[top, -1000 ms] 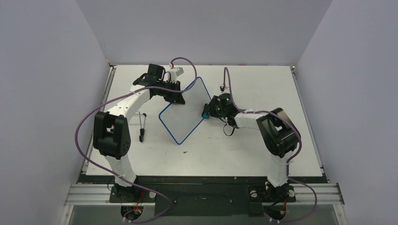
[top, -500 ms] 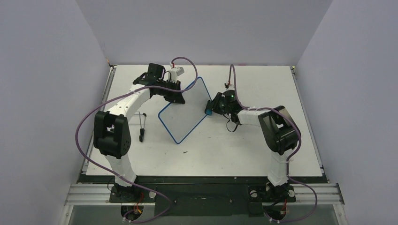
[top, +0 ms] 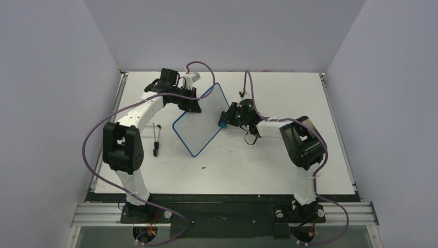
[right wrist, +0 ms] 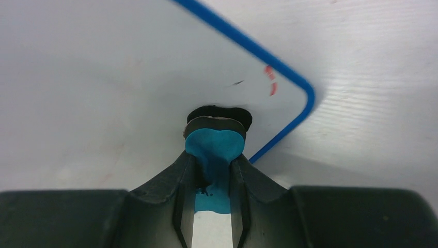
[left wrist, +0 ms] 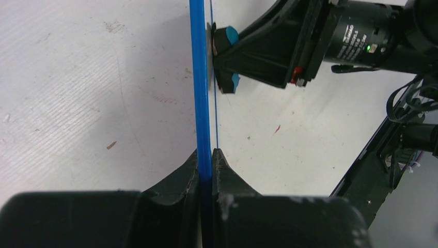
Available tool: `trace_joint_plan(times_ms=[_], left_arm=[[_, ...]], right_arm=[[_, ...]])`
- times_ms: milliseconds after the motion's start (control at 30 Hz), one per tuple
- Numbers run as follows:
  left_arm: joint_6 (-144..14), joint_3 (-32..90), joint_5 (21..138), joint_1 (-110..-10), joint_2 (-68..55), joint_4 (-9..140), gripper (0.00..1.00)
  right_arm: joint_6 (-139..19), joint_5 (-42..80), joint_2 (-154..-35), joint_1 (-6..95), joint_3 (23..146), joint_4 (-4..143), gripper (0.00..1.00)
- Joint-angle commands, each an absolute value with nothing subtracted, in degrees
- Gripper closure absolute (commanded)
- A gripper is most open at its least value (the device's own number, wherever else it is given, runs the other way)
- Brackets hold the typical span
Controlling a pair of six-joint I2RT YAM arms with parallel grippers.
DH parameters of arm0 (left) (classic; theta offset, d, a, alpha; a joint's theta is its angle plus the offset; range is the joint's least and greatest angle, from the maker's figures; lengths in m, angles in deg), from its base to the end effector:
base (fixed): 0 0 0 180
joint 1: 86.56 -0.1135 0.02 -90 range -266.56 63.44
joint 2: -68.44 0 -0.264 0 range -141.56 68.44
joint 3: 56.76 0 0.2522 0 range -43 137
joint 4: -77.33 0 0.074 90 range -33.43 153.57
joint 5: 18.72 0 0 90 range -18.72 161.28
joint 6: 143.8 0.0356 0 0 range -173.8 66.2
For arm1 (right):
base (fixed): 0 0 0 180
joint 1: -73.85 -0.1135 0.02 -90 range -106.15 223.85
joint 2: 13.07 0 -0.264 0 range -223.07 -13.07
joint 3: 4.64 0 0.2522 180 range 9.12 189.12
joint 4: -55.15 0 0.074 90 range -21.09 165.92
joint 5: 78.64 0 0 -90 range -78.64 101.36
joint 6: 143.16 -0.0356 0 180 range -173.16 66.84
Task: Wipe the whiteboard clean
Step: Erase the whiteboard at the whiteboard stand.
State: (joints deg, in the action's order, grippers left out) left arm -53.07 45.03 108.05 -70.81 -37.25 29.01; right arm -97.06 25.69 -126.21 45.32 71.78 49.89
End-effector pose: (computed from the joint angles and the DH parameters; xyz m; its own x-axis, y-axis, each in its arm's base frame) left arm 0.3848 -0.1307 0.2695 -0.7534 0.2231 -0.6186 0.5800 0.6686 -0.4653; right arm 0.3634 0.2076 0.1488 -0.7799 0.3407 -0.5251 -0.1492 0.7135 0.6846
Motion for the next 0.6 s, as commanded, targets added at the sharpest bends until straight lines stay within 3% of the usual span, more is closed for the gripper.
trace_joint_plan(times_ms=[0,333,567], left_arm=[[-48.29,45.94,114.58,-68.46,-38.71,25.59,1.0],[-47.48,46.27,115.63,-68.59,-39.26,24.92,1.0],[-46.71,46.06,115.79,-68.37,-39.23,24.27,1.0]], right_arm=[[-99.27,35.38,-124.0,39.13,73.39,42.0,1.0],[-96.89,26.12,-129.18,50.04,75.16,47.58,1.0],[-93.58,24.87,-131.64,49.44,78.87,53.29,1.0]])
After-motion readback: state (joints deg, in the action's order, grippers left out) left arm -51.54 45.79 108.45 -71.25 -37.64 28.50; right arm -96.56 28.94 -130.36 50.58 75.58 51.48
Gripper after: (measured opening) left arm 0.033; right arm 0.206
